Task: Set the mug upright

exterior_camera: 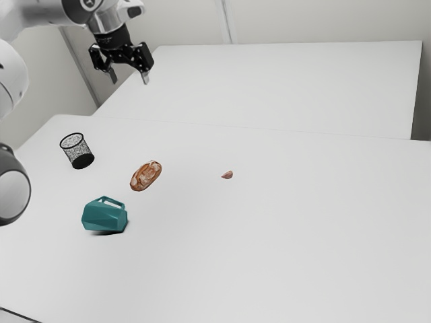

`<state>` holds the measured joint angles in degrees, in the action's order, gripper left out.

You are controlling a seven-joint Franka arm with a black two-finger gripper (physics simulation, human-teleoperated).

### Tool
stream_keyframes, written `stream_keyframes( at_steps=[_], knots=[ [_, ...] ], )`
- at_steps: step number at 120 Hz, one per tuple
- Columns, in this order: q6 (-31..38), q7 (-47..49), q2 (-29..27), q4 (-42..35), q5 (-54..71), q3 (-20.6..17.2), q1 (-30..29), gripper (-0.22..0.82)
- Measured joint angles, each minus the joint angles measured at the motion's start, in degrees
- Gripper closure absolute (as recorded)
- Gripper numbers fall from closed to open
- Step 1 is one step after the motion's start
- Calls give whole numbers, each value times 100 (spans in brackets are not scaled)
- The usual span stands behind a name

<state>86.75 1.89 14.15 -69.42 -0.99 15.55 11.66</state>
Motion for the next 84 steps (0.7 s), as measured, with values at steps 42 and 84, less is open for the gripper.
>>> stream_keyframes(
  at_steps=[42,84],
  knots=[
    [272,-78,-1358,-1865,-300,-39,34,0],
    [1575,-685,-1145,-3857,-1604,327,-1925,0]
  ],
)
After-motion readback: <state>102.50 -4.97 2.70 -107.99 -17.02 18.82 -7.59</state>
